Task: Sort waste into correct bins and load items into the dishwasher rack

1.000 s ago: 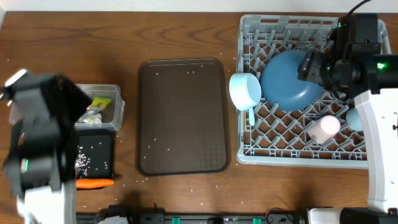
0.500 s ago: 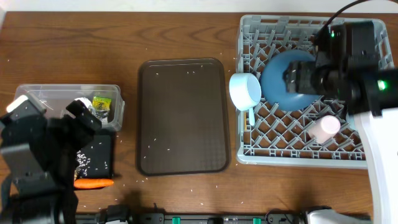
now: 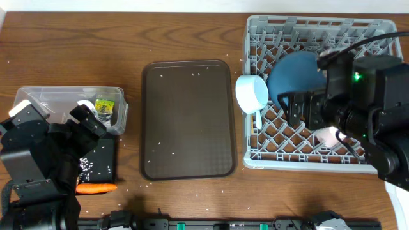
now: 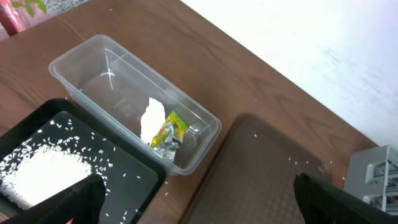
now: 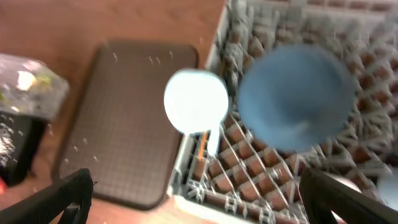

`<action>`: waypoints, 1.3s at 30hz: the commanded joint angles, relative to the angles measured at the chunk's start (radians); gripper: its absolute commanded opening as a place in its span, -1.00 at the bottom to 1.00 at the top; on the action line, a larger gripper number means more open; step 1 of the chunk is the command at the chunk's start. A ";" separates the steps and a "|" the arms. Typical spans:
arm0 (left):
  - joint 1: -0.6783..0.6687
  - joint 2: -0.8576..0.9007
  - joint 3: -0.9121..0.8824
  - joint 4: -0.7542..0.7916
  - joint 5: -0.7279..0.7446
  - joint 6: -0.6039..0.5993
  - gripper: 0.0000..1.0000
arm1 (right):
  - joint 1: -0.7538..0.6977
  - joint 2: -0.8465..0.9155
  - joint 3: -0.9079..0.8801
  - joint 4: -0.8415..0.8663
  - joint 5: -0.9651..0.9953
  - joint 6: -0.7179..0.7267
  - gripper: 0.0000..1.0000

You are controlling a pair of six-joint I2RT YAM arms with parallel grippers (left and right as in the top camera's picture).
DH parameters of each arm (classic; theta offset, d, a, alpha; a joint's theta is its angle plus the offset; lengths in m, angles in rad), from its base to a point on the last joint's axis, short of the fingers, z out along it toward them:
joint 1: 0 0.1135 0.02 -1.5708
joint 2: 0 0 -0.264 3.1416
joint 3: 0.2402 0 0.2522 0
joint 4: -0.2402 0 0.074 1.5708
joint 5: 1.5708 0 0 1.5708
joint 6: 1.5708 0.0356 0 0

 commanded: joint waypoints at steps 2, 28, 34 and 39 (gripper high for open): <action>0.005 0.000 0.008 -0.003 0.013 0.000 0.96 | 0.013 -0.053 0.003 -0.025 0.123 -0.010 0.98; 0.005 0.000 0.008 -0.003 0.013 0.000 0.96 | -0.152 -0.991 -1.305 0.843 -0.021 -0.296 0.99; 0.005 0.000 0.008 -0.002 0.013 0.000 0.96 | -0.169 -1.189 -1.531 0.912 -0.066 -0.294 0.98; 0.005 0.000 0.008 -0.002 0.013 0.000 0.96 | -0.172 -1.191 -1.608 1.054 -0.068 -0.289 0.98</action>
